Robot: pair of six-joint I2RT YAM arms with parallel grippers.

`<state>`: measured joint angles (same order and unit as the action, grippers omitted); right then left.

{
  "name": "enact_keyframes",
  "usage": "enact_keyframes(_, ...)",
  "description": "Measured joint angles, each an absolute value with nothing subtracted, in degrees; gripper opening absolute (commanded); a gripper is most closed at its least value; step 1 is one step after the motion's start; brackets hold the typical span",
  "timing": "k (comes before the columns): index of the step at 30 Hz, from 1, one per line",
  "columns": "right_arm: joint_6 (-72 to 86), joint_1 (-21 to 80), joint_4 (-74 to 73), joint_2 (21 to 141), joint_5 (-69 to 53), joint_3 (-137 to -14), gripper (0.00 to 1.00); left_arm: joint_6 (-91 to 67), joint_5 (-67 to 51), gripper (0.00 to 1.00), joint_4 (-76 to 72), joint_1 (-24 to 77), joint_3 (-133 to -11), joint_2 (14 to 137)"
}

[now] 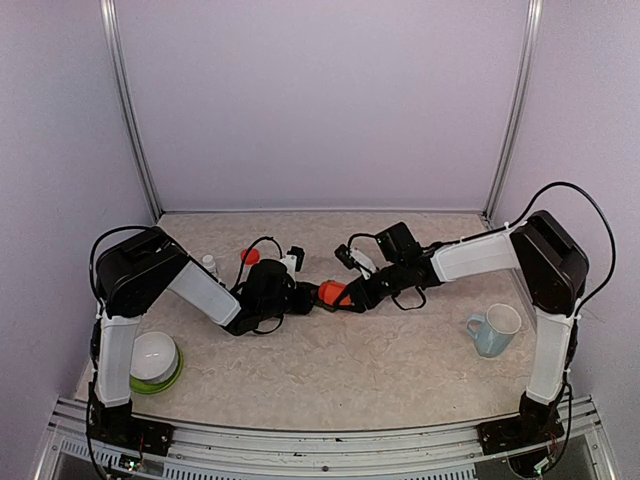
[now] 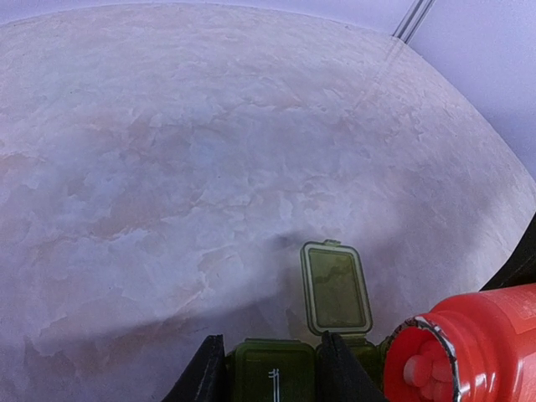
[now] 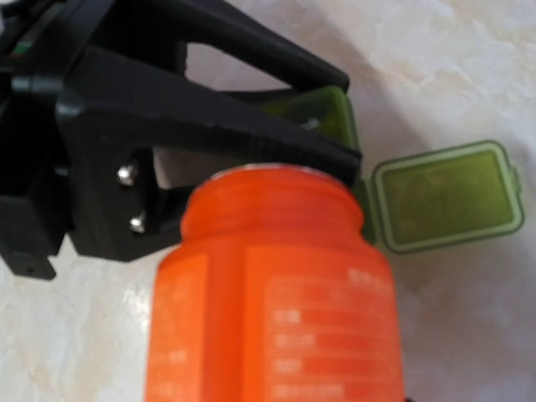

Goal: Sort the pills into containers
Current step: Pour the pill into the compartment of the pill container.

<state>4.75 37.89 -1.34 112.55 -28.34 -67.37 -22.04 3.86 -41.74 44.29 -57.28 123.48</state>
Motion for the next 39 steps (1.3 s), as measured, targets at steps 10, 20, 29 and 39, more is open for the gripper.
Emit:
enact_keyframes(10,4.6,38.2,-6.7,112.6,-27.1,-70.1,0.07,-22.0,3.9,0.19,-41.7,44.3,-57.3,123.5)
enact_keyframes(20,4.3,38.2,-10.9,112.8,-26.5,-72.4,0.07,-22.0,3.9,0.19,-41.5,44.3,-57.4,123.5)
enact_keyframes(29,4.2,38.3,-12.8,113.5,-26.4,-74.0,0.07,-22.0,3.9,0.19,-41.5,44.3,-57.4,123.5)
enact_keyframes(39,4.1,38.6,-14.8,113.9,-25.9,-75.5,0.07,-22.0,4.0,0.19,-41.5,44.3,-57.4,123.5)
